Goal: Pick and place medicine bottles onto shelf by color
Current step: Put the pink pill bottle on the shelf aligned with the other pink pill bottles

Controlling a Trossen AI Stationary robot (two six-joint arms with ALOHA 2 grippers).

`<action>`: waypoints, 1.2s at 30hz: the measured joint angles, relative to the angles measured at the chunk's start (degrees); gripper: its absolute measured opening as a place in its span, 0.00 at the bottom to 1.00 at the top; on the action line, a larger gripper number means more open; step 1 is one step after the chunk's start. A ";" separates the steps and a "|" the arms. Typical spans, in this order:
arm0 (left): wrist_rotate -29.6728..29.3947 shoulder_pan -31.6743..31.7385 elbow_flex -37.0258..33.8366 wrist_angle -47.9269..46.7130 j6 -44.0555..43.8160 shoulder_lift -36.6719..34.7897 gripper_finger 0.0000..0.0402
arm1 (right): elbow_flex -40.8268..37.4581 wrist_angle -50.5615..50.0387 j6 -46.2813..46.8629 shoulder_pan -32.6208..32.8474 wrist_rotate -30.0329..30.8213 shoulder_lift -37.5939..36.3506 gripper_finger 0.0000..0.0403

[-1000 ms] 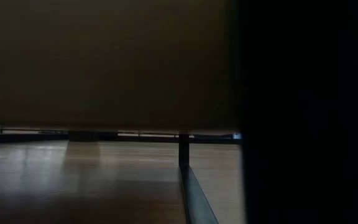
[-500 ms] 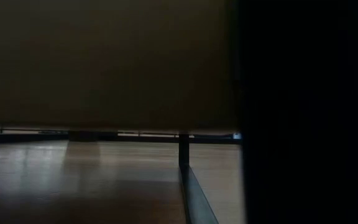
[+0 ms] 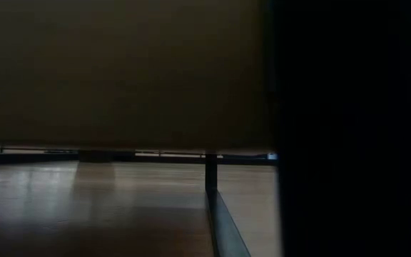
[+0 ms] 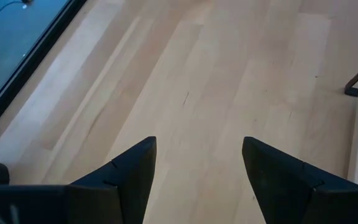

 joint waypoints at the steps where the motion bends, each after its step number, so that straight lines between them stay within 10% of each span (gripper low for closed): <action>1: 0.02 0.02 0.00 0.00 0.00 0.00 0.58 | -1.82 1.01 0.04 0.18 -1.58 0.00 0.59; 36: 2.82 0.31 0.00 0.24 1.33 0.00 0.58 | -28.03 23.88 -0.41 0.76 -7.94 0.06 0.59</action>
